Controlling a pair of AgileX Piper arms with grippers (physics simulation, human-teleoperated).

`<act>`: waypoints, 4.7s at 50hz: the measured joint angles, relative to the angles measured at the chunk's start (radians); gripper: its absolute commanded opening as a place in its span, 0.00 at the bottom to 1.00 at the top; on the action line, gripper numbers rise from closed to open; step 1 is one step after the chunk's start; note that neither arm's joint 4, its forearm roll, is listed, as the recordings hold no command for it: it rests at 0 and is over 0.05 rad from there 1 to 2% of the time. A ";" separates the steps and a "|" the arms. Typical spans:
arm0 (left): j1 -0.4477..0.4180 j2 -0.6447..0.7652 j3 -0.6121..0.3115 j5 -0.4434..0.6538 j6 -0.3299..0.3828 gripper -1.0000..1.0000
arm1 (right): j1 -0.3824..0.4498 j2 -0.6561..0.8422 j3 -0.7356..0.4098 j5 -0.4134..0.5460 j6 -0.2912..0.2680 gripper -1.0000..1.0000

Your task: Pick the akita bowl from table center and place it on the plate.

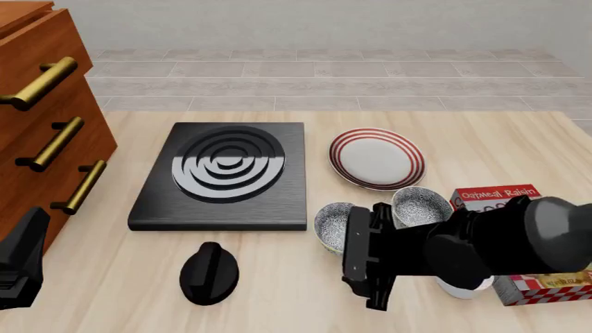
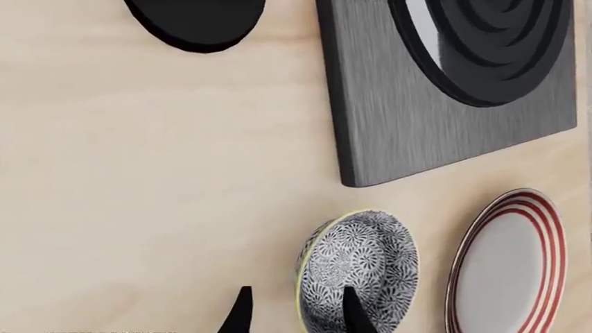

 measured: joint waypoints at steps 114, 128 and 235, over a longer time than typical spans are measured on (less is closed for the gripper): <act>0.000 0.000 0.000 0.000 0.000 1.00 | -0.193 -0.163 -0.300 0.142 0.319 0.00; 0.000 0.000 0.000 0.000 0.000 1.00 | -0.227 -0.099 -0.326 0.109 0.334 0.00; 0.000 0.000 0.000 0.000 0.000 1.00 | -0.367 0.298 -0.614 0.166 0.381 0.00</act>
